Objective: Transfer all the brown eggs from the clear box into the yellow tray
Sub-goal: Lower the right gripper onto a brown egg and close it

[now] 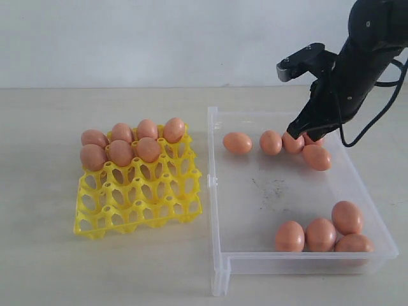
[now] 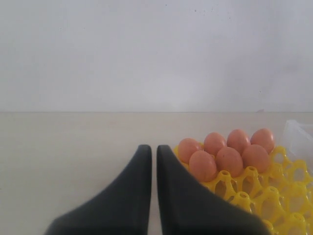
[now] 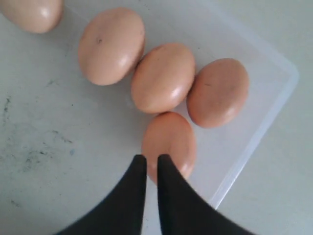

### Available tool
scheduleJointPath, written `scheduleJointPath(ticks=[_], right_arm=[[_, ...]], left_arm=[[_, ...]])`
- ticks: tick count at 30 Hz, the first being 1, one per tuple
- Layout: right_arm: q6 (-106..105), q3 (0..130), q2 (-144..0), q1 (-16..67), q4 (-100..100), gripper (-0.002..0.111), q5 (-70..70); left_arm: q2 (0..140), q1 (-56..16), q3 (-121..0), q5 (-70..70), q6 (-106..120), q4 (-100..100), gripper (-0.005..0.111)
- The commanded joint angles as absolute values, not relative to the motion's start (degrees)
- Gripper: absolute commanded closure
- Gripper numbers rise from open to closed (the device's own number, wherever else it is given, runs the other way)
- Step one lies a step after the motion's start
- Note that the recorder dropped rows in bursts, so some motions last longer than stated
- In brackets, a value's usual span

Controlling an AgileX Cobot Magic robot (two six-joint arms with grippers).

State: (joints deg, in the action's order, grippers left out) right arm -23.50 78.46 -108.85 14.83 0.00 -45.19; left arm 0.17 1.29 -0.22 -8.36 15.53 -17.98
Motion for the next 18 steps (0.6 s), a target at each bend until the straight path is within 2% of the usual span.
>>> scheduleJointPath(ticks=[1, 2, 3, 4, 8, 18], right_arm=[[-27.6, 79.0, -110.0, 14.7, 0.9, 0.073, -44.9], [-27.5, 79.0, -111.1, 14.7, 0.0, 0.049, -44.2], [-26.1, 79.0, -111.6, 14.7, -0.6, 0.040, -43.8], [-23.4, 79.0, -112.9, 14.7, -2.6, 0.038, -43.1], [-22.5, 79.0, -115.6, 14.7, -5.0, 0.053, -41.6], [-20.5, 79.0, -120.9, 14.7, -5.0, 0.052, -36.5]], left_arm=[[0.0, 1.4, 0.0, -7.5, 15.5, -18.3, 0.103], [0.0, 1.4, 0.0, -7.5, 15.5, -18.3, 0.103], [0.0, 1.4, 0.0, -7.5, 15.5, -18.3, 0.103], [0.0, 1.4, 0.0, -7.5, 15.5, -18.3, 0.103], [0.0, 1.4, 0.0, -7.5, 15.5, -18.3, 0.103], [0.0, 1.4, 0.0, -7.5, 15.5, -18.3, 0.103]])
